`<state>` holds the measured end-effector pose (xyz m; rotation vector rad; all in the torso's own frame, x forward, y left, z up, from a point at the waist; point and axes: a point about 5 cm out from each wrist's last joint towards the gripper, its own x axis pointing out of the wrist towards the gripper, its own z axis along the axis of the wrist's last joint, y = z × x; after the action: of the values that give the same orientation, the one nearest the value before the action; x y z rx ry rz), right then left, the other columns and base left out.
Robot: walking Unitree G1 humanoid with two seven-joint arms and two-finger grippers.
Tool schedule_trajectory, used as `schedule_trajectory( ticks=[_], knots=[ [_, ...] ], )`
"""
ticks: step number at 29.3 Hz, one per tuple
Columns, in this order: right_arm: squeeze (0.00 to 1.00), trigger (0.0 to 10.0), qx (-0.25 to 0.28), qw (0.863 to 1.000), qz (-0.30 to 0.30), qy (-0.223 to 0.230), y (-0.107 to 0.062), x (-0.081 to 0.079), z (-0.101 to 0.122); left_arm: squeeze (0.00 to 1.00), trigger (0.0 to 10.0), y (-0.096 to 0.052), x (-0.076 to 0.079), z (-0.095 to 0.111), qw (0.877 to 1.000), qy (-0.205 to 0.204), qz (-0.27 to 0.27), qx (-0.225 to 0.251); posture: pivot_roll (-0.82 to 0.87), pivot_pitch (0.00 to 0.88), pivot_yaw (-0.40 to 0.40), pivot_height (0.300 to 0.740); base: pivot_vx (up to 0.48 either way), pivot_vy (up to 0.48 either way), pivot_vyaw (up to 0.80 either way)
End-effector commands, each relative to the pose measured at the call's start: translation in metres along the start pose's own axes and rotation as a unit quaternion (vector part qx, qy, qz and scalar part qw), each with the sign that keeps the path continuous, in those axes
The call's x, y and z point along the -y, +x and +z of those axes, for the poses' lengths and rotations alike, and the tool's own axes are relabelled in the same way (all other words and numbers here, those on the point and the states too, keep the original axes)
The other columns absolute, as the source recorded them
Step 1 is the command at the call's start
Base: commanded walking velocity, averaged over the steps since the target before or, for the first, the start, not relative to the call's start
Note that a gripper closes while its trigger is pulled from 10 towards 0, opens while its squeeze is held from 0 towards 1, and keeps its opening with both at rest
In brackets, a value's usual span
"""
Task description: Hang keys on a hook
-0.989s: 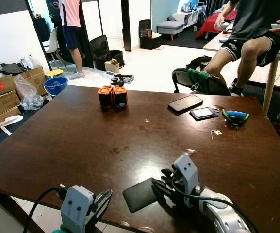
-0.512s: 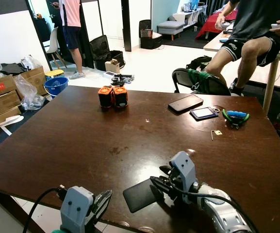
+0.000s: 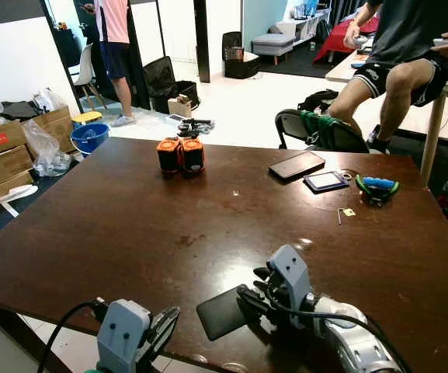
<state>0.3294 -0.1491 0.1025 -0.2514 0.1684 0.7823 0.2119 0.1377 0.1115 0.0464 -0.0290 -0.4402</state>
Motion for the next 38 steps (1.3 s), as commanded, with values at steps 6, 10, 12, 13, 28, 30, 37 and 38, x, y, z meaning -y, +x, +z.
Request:
schedule_trajectory(
  ticks=[6,10,12,13,28,30,37,38],
  knots=[
    [0.00,10.0,-0.030,0.999,0.012,-0.005,0.0036,-0.0039,-0.0047,0.00,10.0,-0.0042,-0.0005,-0.0044,1.000,0.002,-0.002,-0.017,0.03,0.013,0.165,0.740,0.000,0.000,0.00],
    [0.00,10.0,-0.038,0.999,0.016,-0.009,0.0042,-0.0044,-0.0054,0.00,10.0,-0.0043,-0.0006,-0.0044,1.000,0.002,-0.002,-0.017,0.03,0.013,0.165,0.740,0.000,0.000,0.00],
    [0.00,10.0,-0.044,0.999,0.019,-0.012,0.0044,-0.0045,-0.0060,0.00,10.0,-0.0042,-0.0006,-0.0045,1.000,0.002,-0.003,-0.018,0.03,0.013,0.165,0.740,0.000,0.000,0.00],
    [0.00,10.0,-0.046,0.999,0.020,-0.013,0.0045,-0.0047,-0.0062,0.00,10.0,-0.0044,-0.0007,-0.0045,1.000,0.002,-0.003,-0.018,0.03,0.013,0.168,0.740,0.000,0.000,0.00],
    [0.00,5.6,-0.056,0.998,0.018,-0.013,0.0044,-0.0045,-0.0076,0.00,10.0,-0.0048,-0.0010,-0.0050,1.000,0.002,-0.003,-0.022,0.03,0.016,0.169,0.740,0.000,0.000,0.00],
    [0.00,3.8,-0.055,0.998,0.014,-0.012,0.0044,-0.0037,-0.0075,0.00,10.0,-0.0048,-0.0012,-0.0050,1.000,0.002,-0.003,-0.022,0.03,0.016,0.169,0.740,0.000,0.000,0.00],
    [0.00,2.4,-0.055,0.998,0.011,-0.011,0.0047,-0.0027,-0.0072,0.00,10.0,-0.0040,-0.0015,-0.0049,1.000,0.001,-0.002,-0.022,0.03,0.019,0.170,0.740,0.000,0.000,0.00],
    [0.00,2.2,-0.055,0.998,0.010,-0.011,0.0046,-0.0026,-0.0073,0.00,10.0,-0.0039,-0.0013,-0.0049,1.000,0.001,-0.002,-0.023,0.03,0.019,0.170,0.740,0.000,0.000,0.00]
  ],
)
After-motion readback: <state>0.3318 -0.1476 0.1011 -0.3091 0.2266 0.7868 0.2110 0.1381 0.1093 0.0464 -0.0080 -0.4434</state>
